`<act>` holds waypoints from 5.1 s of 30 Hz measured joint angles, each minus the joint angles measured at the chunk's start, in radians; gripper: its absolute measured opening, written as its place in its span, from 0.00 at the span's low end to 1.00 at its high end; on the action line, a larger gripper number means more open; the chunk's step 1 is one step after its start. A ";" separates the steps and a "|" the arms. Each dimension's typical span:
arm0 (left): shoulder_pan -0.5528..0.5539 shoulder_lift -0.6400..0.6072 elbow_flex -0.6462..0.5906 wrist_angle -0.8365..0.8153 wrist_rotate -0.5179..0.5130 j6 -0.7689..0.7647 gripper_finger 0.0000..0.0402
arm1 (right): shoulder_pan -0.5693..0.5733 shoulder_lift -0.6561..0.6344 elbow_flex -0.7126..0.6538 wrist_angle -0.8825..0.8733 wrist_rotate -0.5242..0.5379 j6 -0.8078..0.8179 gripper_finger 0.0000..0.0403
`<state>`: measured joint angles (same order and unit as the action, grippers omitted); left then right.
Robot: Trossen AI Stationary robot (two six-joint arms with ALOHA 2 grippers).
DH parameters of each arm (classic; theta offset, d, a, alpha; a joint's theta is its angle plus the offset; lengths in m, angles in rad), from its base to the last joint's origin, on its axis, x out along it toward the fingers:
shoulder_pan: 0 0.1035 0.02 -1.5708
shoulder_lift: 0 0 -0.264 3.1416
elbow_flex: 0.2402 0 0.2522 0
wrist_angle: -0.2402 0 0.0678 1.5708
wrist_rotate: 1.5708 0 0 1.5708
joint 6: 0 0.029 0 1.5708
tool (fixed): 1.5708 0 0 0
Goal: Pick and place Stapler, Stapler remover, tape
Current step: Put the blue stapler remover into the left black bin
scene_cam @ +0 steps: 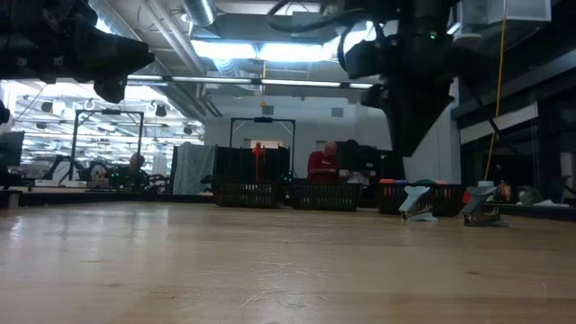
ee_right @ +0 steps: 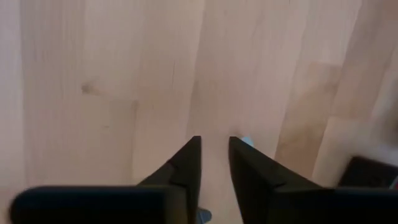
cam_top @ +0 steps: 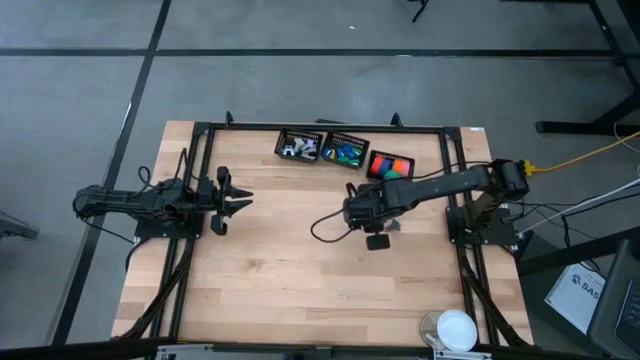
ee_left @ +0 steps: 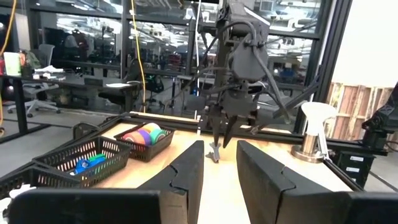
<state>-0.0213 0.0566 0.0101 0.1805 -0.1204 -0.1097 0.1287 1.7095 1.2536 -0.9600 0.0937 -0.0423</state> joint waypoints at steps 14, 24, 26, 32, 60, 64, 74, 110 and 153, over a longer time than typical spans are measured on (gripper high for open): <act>0.000 0.000 0.000 0.000 0.000 0.000 0.23 | -0.091 0.005 -0.160 0.160 0.019 -0.340 0.57; 0.000 0.000 0.000 0.001 -0.001 0.000 0.23 | -0.145 0.072 -0.195 0.201 0.022 -0.359 0.58; 0.000 0.000 0.000 -0.001 0.000 0.000 0.23 | -0.146 0.086 -0.195 0.200 0.022 -0.363 0.56; 0.000 0.000 0.000 0.000 0.000 0.000 0.23 | -0.146 0.090 -0.194 0.182 0.022 -0.367 0.39; 0.000 0.000 0.000 0.000 0.002 0.000 0.23 | -0.153 0.085 0.002 -0.180 0.045 -0.329 0.26; 0.000 0.000 0.000 0.000 0.002 0.000 0.23 | -0.153 0.137 0.018 -0.178 0.045 -0.272 0.43; 0.000 0.000 0.000 0.001 0.002 0.000 0.23 | -0.160 0.320 0.207 -0.339 0.045 -0.226 0.55; 0.000 0.000 0.000 0.000 0.002 0.000 0.23 | -0.203 0.452 0.214 -0.408 0.045 -0.208 0.13; 0.000 0.000 0.000 0.000 0.002 0.000 0.23 | -0.332 0.303 0.390 0.494 -0.085 -0.223 0.13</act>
<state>-0.0212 0.0570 0.0105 0.1806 -0.1184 -0.1097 -0.2033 2.0121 1.6440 -0.4660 0.0091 -0.2653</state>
